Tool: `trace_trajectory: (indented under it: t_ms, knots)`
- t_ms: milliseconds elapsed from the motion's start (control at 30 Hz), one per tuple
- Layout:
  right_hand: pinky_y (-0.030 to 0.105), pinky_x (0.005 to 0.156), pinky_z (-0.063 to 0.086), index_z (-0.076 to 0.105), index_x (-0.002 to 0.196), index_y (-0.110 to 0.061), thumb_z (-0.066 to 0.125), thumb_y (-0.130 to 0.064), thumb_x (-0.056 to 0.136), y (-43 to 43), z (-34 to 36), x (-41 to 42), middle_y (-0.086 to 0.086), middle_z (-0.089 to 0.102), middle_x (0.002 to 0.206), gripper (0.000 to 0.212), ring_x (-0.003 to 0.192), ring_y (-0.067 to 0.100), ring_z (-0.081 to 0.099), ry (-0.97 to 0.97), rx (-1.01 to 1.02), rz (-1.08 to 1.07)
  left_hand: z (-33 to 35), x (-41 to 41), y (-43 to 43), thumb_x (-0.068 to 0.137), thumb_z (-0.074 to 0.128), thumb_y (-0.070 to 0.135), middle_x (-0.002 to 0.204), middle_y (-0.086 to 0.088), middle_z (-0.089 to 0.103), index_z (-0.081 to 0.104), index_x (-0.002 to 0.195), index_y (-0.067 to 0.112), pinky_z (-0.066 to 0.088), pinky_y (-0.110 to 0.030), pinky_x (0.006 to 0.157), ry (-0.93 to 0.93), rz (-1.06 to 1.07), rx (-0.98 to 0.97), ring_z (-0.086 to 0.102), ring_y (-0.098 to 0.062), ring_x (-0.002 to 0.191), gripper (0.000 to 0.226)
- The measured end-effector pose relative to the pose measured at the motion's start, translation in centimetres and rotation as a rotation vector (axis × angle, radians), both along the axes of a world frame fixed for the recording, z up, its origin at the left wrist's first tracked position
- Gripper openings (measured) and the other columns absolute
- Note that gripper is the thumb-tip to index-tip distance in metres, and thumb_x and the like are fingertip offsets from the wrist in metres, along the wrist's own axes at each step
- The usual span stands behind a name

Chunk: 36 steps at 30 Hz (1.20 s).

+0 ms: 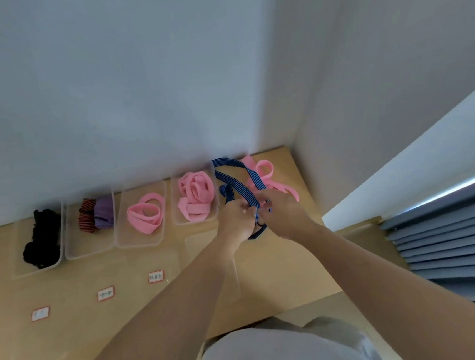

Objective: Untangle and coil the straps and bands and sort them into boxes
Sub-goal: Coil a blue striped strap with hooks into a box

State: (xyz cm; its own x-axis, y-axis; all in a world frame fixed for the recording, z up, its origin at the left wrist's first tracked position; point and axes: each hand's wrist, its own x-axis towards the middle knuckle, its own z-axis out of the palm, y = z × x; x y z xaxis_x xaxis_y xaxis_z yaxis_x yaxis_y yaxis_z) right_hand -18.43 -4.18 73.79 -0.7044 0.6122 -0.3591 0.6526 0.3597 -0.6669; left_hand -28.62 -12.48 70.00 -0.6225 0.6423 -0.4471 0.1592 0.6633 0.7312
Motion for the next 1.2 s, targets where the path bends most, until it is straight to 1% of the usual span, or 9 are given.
trace_trajectory:
  t_ms: [200,267,333,467,567,833,1033,1133,1200]
  knots:
    - [0.009,0.083,0.051,0.057,0.135,-0.031,0.074,-0.009,0.085,1.1,1.2,-1.3,-0.020,0.067,0.103,0.058,0.091,-0.011,0.063,0.126,-0.157,-0.010,2.8,-2.6,-0.3,0.099,0.054,0.005,0.068,-0.015,0.057,0.058,0.075,0.005,0.058,-0.053,0.071,-0.172,0.129,0.203,0.059,-0.027,0.066,0.024]
    - [0.015,0.086,0.053,0.053,0.139,-0.035,0.078,-0.015,0.083,1.2,1.7,-1.9,-0.018,0.070,0.104,0.065,0.095,-0.005,0.066,0.151,-0.144,0.037,4.2,-3.4,-0.1,0.102,0.053,0.005,0.086,-0.029,0.064,0.063,0.090,-0.005,0.062,-0.053,0.074,-0.208,0.161,0.263,0.067,-0.035,0.077,0.018]
    - [0.018,0.084,0.052,0.054,0.136,-0.039,0.077,-0.018,0.084,1.2,2.3,-2.3,-0.018,0.071,0.099,0.061,0.093,0.000,0.067,0.189,-0.158,0.058,5.6,-4.0,0.0,0.103,0.054,0.009,0.097,-0.029,0.069,0.066,0.100,-0.005,0.063,-0.047,0.071,-0.223,0.197,0.304,0.072,-0.038,0.085,0.019]
    - [0.023,0.084,0.053,0.065,0.106,-0.040,0.074,-0.019,0.086,1.1,3.5,-2.6,-0.018,0.072,0.090,0.030,0.087,-0.002,0.067,0.249,-0.187,0.076,8.4,-4.0,-0.3,0.103,0.056,0.013,0.099,-0.022,0.074,0.069,0.110,-0.001,0.056,-0.030,0.058,-0.233,0.267,0.328,0.073,-0.028,0.075,0.021]
    - [0.041,0.092,0.057,0.069,0.109,-0.034,0.076,-0.019,0.084,1.5,4.1,-2.6,-0.011,0.075,0.095,0.030,0.090,0.008,0.072,0.309,-0.250,0.095,10.4,-3.6,-0.4,0.104,0.055,0.012,0.091,-0.016,0.074,0.070,0.109,0.000,0.050,-0.021,0.050,-0.255,0.308,0.371,0.069,-0.018,0.064,0.019]
    - [0.036,0.073,0.058,0.058,0.132,-0.041,0.075,-0.016,0.086,2.5,7.2,-1.0,-0.009,0.072,0.088,0.056,0.066,0.009,0.066,0.472,-0.160,0.065,14.7,-2.0,-0.3,0.100,0.063,0.011,0.080,-0.009,0.076,0.071,0.103,0.003,0.051,-0.021,0.053,-0.413,0.423,0.465,0.069,-0.014,0.063,0.012]
    - [0.021,0.077,0.054,0.074,0.113,-0.040,0.073,-0.010,0.087,3.3,10.2,0.2,-0.027,0.069,0.086,0.039,0.082,0.001,0.065,0.649,0.027,0.105,17.2,-0.8,-0.3,0.099,0.065,0.021,0.077,-0.006,0.070,0.074,0.098,0.003,0.047,-0.029,0.064,-0.289,0.377,0.428,0.058,-0.015,0.065,0.020]
    - [0.032,0.070,0.055,0.078,0.102,-0.033,0.075,-0.008,0.086,4.5,11.7,0.1,-0.014,0.069,0.085,0.030,0.079,0.009,0.064,0.778,0.237,0.168,18.9,-0.2,-0.1,0.102,0.061,0.019,0.074,-0.005,0.066,0.074,0.095,0.004,0.047,-0.029,0.062,-0.282,0.341,0.452,0.058,-0.018,0.066,0.021]
    - [0.026,0.068,0.051,0.080,0.096,-0.023,0.079,-0.008,0.083,5.5,13.1,0.1,-0.009,0.060,0.087,0.020,0.078,0.007,0.057,0.817,0.169,0.143,20.2,0.2,-0.1,0.103,0.058,0.018,0.077,-0.004,0.068,0.075,0.098,0.005,0.049,-0.029,0.064,-0.269,0.286,0.450,0.061,-0.019,0.069,0.021]
